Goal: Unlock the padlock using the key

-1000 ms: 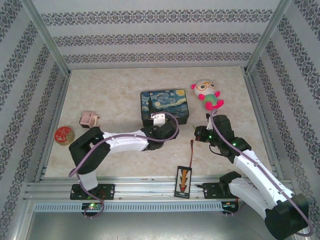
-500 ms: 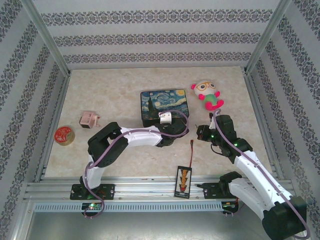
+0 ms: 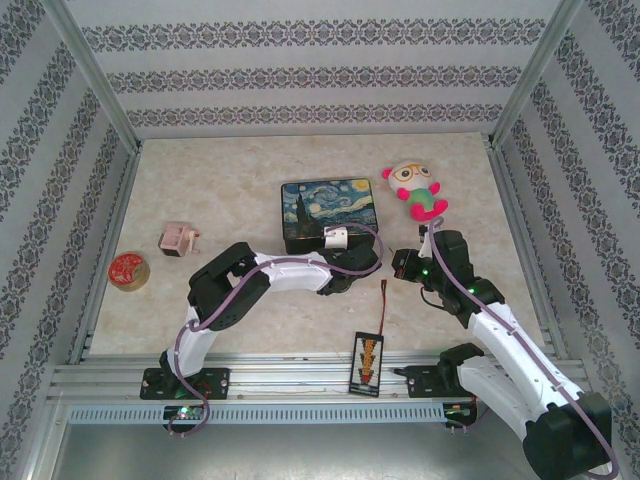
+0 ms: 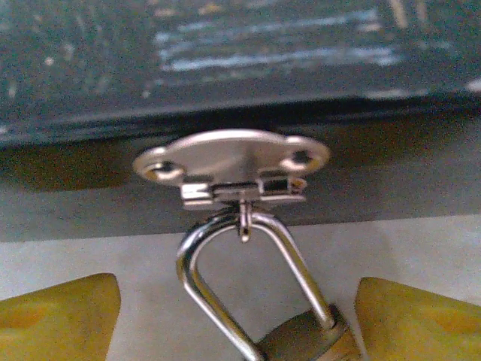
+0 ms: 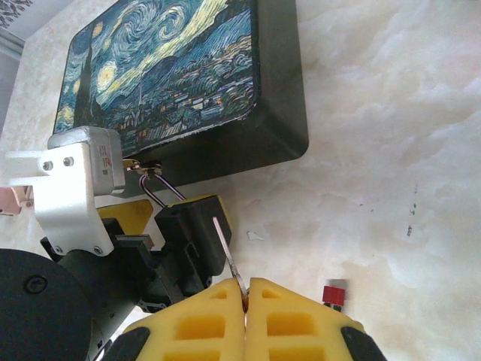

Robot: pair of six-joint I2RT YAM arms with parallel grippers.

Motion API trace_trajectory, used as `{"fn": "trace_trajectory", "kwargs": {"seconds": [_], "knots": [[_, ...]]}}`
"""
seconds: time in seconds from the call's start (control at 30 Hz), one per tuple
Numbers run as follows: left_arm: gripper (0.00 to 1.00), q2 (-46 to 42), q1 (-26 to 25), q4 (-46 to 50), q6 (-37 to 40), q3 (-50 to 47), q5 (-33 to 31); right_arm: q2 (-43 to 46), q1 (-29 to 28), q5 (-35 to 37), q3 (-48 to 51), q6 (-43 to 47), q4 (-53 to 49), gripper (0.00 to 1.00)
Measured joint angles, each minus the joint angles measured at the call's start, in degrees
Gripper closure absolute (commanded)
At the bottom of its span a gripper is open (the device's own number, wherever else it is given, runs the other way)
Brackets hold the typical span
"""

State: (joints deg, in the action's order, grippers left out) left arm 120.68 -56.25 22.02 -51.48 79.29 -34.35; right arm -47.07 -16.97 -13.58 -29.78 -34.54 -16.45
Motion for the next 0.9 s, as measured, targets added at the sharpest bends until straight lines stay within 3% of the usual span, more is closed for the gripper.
{"fn": "trace_trajectory", "kwargs": {"seconds": [0.23, 0.63, 0.9], "knots": [[0.45, -1.90, 0.00, -3.13, 1.25, -4.04, 2.86, 0.00, 0.00, -0.48, 1.11, -0.24, 0.46, 1.00], [0.41, -2.47, 1.11, -3.10, 3.61, -4.17, 6.08, -0.59, 0.02, -0.85, 1.25, -1.27, 2.19, 1.00], [0.44, -1.66, 2.67, -3.15, 4.61, -2.03, 8.92, -1.09, 0.37, -0.87, 1.31, -1.29, 2.80, 1.00]]}}
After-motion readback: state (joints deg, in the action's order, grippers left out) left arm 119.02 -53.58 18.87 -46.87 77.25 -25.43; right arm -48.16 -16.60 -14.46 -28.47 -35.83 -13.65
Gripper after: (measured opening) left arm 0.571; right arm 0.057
